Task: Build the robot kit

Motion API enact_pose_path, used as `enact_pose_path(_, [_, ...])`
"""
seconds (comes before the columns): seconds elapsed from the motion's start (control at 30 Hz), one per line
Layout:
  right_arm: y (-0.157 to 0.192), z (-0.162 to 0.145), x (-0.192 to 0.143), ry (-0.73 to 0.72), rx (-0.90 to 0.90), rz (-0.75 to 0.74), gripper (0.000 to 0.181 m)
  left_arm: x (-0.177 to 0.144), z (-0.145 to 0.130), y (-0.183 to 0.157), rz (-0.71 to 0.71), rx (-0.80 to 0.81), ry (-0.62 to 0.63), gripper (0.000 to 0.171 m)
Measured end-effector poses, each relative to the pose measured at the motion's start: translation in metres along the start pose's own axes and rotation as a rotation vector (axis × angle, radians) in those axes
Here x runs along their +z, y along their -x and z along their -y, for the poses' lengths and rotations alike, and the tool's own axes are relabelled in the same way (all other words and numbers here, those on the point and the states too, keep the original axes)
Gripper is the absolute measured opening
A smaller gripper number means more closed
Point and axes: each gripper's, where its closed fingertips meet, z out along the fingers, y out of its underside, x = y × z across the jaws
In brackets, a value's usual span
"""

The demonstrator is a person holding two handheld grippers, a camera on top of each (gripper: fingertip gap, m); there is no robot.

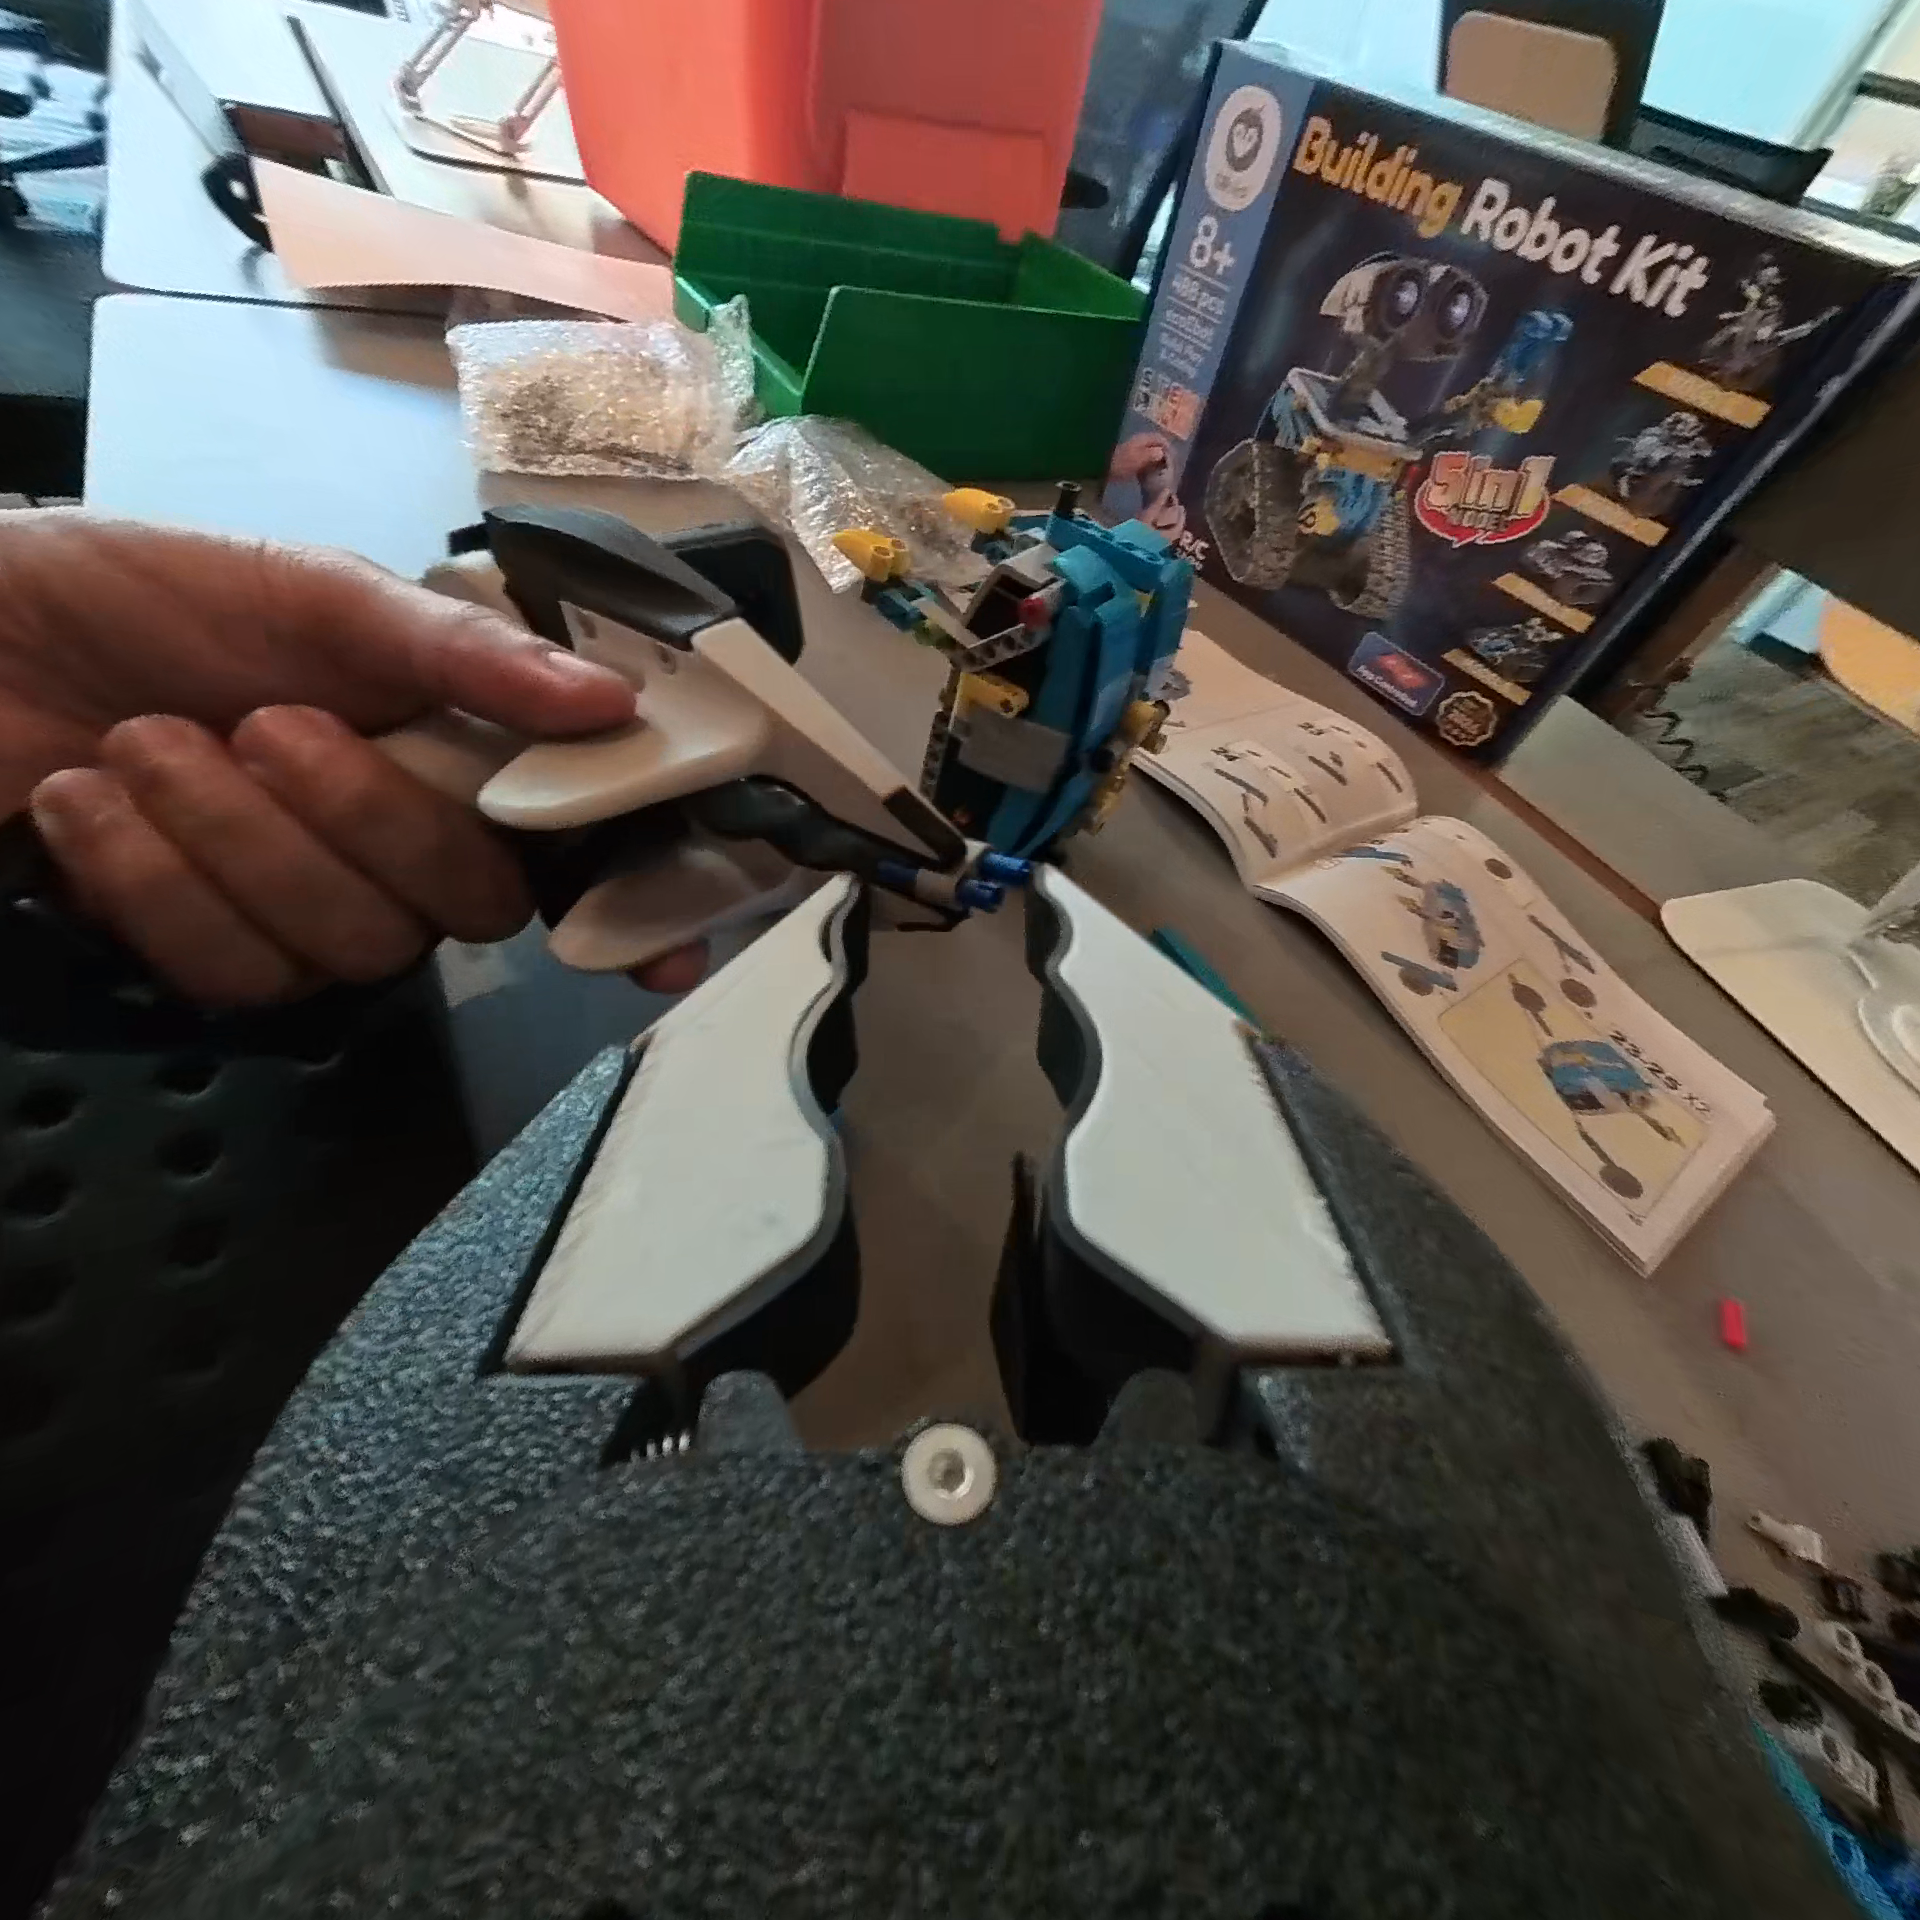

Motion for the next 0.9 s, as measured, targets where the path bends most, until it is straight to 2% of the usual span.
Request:
enact_pose_path(0.1, [0.008, -0.001, -0.006, -0.007, 0.041, 0.16, 0.02, -0.002, -0.007, -0.002, 0.008, 0.045, 0.059, 0.007])
enact_pose_path(0.2, [0.02, 0.003, -0.015, -0.021, 0.055, 0.363, 0.02, -0.002, -0.017, -0.006, 0.008, 0.12, 0.13, 0.007])
enact_pose_path(0.33, [0.024, 0.001, -0.019, 0.002, 0.023, 0.485, 0.02, -0.003, -0.021, -0.005, 0.039, 0.173, 0.169, 0.007])
enact_pose_path(0.4, [0.019, 0.0, -0.015, 0.006, 0.037, 0.453, 0.02, -0.004, -0.013, -0.004, 0.069, 0.194, 0.131, 0.006])
enact_pose_path(0.53, [0.008, 0.002, -0.008, -0.03, 0.091, 0.284, 0.049, -0.01, 0.005, 0.002, 0.111, 0.192, 0.025, 0.005])
enact_pose_path(0.67, [0.007, 0.003, -0.006, -0.051, 0.054, 0.113, 0.038, -0.014, 0.013, 0.009, 0.122, 0.13, -0.056, 0.006])
enact_pose_path(0.77, [0.011, -0.01, 0.002, 0.023, 0.063, 0.081, 0.03, -0.015, 0.016, 0.013, 0.126, 0.104, -0.091, 0.006])
enact_pose_path(0.9, [0.01, -0.01, 0.005, 0.013, 0.076, 0.064, 0.026, -0.014, 0.014, 0.014, 0.125, 0.094, -0.092, 0.006])
